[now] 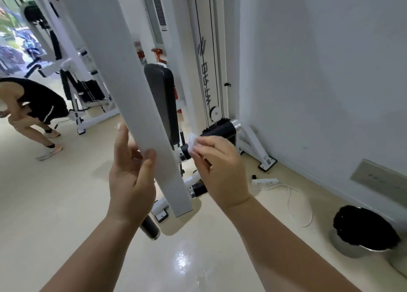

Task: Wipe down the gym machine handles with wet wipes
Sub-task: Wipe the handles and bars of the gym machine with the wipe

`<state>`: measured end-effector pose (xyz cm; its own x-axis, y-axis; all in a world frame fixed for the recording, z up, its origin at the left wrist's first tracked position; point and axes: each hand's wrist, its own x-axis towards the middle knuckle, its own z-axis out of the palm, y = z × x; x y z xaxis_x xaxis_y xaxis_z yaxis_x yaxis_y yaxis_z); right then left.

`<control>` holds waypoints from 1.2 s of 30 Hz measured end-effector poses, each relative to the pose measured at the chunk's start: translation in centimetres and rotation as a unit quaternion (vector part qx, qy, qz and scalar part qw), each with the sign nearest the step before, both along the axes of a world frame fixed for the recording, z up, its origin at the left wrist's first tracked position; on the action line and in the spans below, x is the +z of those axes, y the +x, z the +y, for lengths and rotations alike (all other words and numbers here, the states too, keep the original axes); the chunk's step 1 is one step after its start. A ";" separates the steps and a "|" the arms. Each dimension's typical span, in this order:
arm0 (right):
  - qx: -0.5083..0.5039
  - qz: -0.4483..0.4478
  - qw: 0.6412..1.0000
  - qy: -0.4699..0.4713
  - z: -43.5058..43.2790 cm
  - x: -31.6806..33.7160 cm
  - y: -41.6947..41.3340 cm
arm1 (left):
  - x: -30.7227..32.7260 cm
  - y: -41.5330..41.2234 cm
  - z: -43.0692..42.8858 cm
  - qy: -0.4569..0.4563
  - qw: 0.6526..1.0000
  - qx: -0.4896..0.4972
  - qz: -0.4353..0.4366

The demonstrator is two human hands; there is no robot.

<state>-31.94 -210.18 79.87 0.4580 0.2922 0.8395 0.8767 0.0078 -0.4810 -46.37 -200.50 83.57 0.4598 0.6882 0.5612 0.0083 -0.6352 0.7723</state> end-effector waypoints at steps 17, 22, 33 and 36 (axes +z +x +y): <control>-0.121 0.309 0.927 0.175 4.8 -1.2 -10.5 | 1.1 -2.1 4.2 0.074 0.983 -0.155 0.065; -0.205 0.310 0.908 0.195 4.2 0.5 -6.0 | 0.9 -1.7 4.5 0.073 0.982 -0.164 0.058; -0.190 0.313 0.908 0.202 5.9 -0.6 -7.6 | 0.1 -1.1 5.5 0.079 0.982 -0.166 0.044; -0.197 0.309 0.913 0.176 4.9 0.2 -5.7 | 0.3 -0.9 5.6 0.082 0.981 -0.172 0.042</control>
